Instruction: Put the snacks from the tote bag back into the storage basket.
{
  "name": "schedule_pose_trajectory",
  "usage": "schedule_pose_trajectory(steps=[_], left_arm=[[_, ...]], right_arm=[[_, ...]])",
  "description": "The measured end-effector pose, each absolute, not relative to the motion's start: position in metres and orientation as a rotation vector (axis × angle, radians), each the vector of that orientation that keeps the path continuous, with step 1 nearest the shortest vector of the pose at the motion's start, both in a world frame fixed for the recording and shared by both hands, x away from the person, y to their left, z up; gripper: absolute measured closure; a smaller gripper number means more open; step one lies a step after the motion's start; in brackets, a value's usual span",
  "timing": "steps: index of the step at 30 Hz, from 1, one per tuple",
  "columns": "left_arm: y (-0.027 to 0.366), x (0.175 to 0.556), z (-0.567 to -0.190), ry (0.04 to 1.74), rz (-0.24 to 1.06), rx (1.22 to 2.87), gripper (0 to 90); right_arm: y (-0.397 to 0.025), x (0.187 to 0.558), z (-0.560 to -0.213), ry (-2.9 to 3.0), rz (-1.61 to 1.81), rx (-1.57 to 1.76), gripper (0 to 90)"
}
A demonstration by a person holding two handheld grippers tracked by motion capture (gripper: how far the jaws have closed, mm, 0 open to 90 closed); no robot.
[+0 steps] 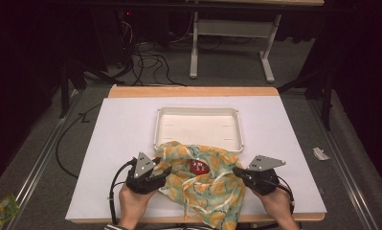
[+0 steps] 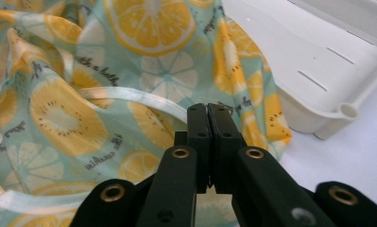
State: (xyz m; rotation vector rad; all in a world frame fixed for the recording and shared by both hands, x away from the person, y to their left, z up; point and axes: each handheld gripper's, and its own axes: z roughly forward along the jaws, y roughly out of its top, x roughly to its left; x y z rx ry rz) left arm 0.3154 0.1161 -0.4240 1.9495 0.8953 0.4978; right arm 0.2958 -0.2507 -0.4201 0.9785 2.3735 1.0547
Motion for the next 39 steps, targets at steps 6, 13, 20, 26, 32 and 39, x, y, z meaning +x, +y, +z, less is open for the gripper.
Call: schedule_pose_trajectory(steps=[6,13,20,26,32,39], left_arm=[[0.122,0.322,-0.426,0.918,0.519,1.934,47.6],[0.123,0.336,-0.434,0.929,0.449,1.945,65.3],[0.119,0.34,-0.438,0.905,0.407,1.969,82.4],[0.118,0.341,-0.439,0.885,0.384,1.986,90.0],[0.116,0.341,-0.441,0.867,0.381,2.004,90.0],[0.11,0.351,-0.451,0.902,0.368,2.04,90.0]], right_arm=[[-0.259,0.297,-0.413,2.293,1.094,0.989,90.0],[-0.277,0.307,-0.41,2.224,1.1,1.054,90.0],[-0.286,0.321,-0.422,2.201,1.051,1.142,90.0],[-0.293,0.335,-0.442,2.22,1.016,1.229,90.0],[-0.297,0.345,-0.458,2.232,0.989,1.318,90.0],[-0.29,0.357,-0.47,2.26,0.913,1.318,90.0]])
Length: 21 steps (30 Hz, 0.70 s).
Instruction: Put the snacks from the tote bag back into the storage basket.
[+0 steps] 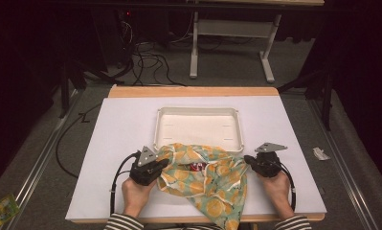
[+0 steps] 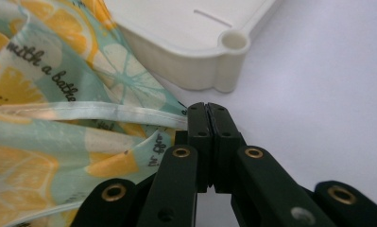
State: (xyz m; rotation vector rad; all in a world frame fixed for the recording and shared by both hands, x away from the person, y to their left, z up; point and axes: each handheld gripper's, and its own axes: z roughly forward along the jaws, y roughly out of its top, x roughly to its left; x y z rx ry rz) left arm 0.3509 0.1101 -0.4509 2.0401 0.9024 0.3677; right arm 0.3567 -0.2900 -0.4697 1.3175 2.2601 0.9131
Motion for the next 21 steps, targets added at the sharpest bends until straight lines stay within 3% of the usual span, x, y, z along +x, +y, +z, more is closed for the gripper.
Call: schedule_pose_trajectory(steps=[19,20,21], left_arm=[[0.113,0.363,-0.479,1.03,0.335,2.103,90.0],[0.114,0.361,-0.48,1.026,0.334,2.101,90.0],[0.114,0.359,-0.48,1.02,0.337,2.104,90.0]], right_arm=[[-0.284,0.36,-0.475,2.227,0.886,1.316,88.6],[-0.284,0.36,-0.475,2.225,0.886,1.319,87.7],[-0.284,0.359,-0.474,2.216,0.877,1.324,80.5]])
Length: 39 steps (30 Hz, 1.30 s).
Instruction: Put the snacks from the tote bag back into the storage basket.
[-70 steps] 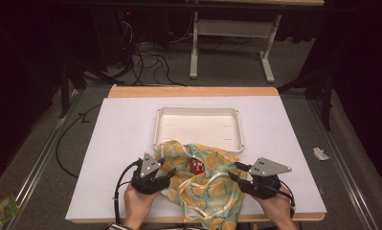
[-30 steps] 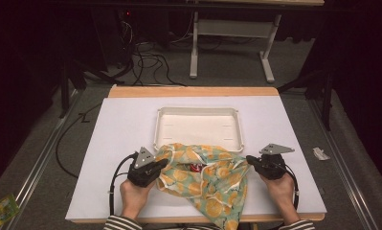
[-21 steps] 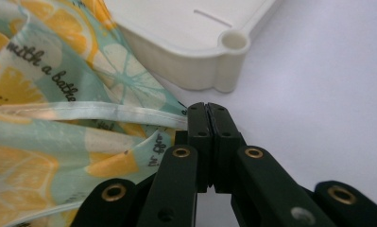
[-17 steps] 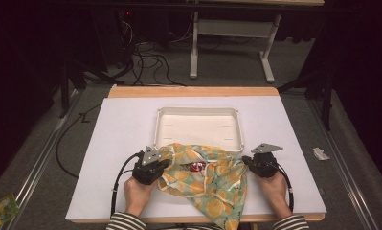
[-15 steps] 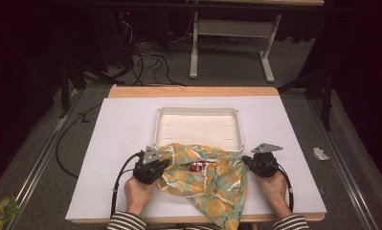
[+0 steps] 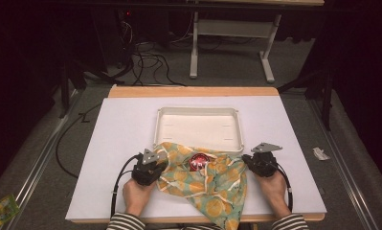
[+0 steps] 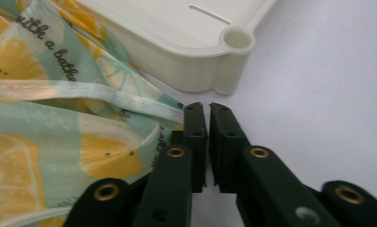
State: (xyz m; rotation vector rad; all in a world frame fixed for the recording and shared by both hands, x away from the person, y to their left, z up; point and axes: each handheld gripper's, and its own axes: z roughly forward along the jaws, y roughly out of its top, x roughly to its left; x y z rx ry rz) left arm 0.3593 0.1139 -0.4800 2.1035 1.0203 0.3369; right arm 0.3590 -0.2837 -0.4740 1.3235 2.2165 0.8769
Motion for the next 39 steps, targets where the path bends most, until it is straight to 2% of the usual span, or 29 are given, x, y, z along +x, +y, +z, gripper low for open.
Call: schedule_pose_trajectory(steps=[2,3,4,7,14,22,34,36,39], left_arm=[[0.113,0.357,-0.48,1.012,0.339,2.103,90.0],[0.113,0.356,-0.48,1.003,0.341,2.104,90.0],[0.112,0.355,-0.479,0.994,0.342,2.104,90.0],[0.111,0.354,-0.479,0.985,0.339,2.098,90.0],[0.11,0.353,-0.477,0.979,0.328,2.082,90.0],[0.11,0.351,-0.475,0.97,0.329,2.079,90.0],[0.109,0.349,-0.471,0.95,0.336,2.08,90.0],[0.109,0.348,-0.471,0.946,0.339,2.082,90.0],[0.111,0.347,-0.469,0.94,0.341,2.082,90.0]], right_arm=[[-0.284,0.358,-0.473,2.216,0.879,1.329,79.2],[-0.285,0.357,-0.472,2.217,0.891,1.325,76.9],[-0.285,0.35,-0.468,2.199,0.917,1.315,69.2],[-0.287,0.34,-0.46,2.165,0.945,1.295,65.3],[-0.285,0.309,-0.434,2.133,1.042,1.211,61.8],[-0.259,0.28,-0.42,2.182,1.096,1.058,60.7],[-0.231,0.305,-0.411,2.178,1.171,1.088,51.8],[-0.228,0.312,-0.413,2.194,1.148,1.11,55.6],[-0.227,0.321,-0.42,2.241,1.121,1.109,76.6]])
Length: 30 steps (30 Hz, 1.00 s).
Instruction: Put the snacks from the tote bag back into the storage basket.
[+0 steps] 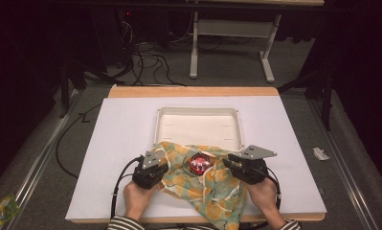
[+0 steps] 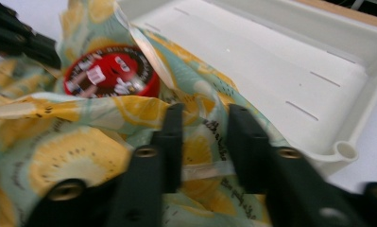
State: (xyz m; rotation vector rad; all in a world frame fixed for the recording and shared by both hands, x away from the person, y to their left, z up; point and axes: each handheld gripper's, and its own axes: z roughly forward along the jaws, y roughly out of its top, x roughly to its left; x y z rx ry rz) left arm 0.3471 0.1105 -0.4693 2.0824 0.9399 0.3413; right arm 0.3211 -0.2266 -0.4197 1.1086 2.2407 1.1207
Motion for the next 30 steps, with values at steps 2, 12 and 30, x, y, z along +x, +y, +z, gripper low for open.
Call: schedule_pose_trajectory(steps=[2,12,30], left_arm=[[0.111,0.346,-0.468,0.938,0.342,2.077,90.0],[0.107,0.346,-0.469,0.929,0.328,2.071,90.0],[0.107,0.354,-0.477,1.014,0.318,2.146,90.0]], right_arm=[[-0.228,0.324,-0.423,2.265,1.091,1.097,88.3],[-0.254,0.338,-0.438,2.255,1.025,1.194,90.0],[-0.236,0.37,-0.456,2.314,0.988,1.251,90.0]])
